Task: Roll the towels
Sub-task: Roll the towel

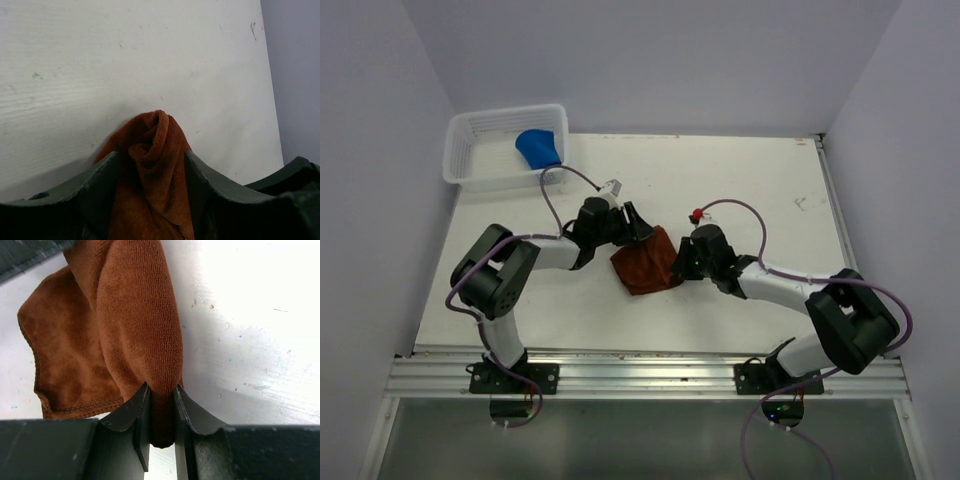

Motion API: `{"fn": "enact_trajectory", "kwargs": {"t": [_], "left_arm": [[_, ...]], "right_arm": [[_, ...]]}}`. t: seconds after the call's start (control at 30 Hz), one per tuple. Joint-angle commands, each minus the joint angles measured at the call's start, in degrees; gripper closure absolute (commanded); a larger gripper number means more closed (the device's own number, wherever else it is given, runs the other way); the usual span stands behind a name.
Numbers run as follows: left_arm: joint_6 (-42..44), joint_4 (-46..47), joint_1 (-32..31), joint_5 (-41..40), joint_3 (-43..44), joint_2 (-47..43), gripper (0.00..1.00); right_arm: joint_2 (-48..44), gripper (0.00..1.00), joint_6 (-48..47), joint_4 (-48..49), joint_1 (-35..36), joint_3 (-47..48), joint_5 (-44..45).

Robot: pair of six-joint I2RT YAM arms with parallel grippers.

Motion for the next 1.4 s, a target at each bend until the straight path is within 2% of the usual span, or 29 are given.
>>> {"fn": "enact_trajectory", "kwargs": {"t": [0.0, 0.07, 0.13, 0.33, 0.5, 0.67, 0.73, 1.0, 1.2, 1.37], "left_arm": [[2.12, -7.11, 1.89, -4.82, 3.18, -4.04, 0.38], [2.55, -11.24, 2.42, -5.18, 3.97, -5.01, 0.27], [2.73, -13.44, 3.47, -5.01, 4.94, -5.72, 0.21], [2.21, -17.84, 4.09, -3.25, 5.38, -9.23, 0.13], [1.42, -18.37, 4.00, -2.37, 4.68, -10.81, 0.10], [-0.60, -14.25, 3.65, -2.37, 0.99, -14.77, 0.09], [-1.13, -15.81, 2.86, -2.46, 1.42, -14.86, 0.07], [-5.09, -16.70, 0.05, 1.93, 5.03, -10.20, 0.06], [-4.39, -18.37, -3.03, 2.11, 8.63, -5.56, 0.05], [-4.12, -18.55, -3.56, 2.64, 8.81, -3.87, 0.05]], "right_arm": [[-0.52, 1.00, -3.99, -5.86, 0.80, 4.26, 2.81], [-0.61, 1.00, -5.14, -7.45, 1.68, 5.05, 4.30], [-0.52, 1.00, -6.27, -9.20, 3.34, 6.28, 6.23], [1.50, 1.00, -8.22, -11.85, 9.22, 8.66, 14.76], [3.78, 1.00, -7.69, -13.17, 12.14, 10.41, 20.64], [4.23, 1.00, -7.16, -15.54, 13.19, 11.65, 26.00], [4.14, 1.00, -7.69, -15.72, 13.63, 11.83, 28.28], [4.49, 1.00, -10.50, -14.75, 18.46, 12.70, 38.13], [6.60, 1.00, -12.34, -15.28, 22.59, 14.20, 45.78], [8.01, 1.00, -13.84, -14.31, 24.97, 14.64, 48.60]]}}
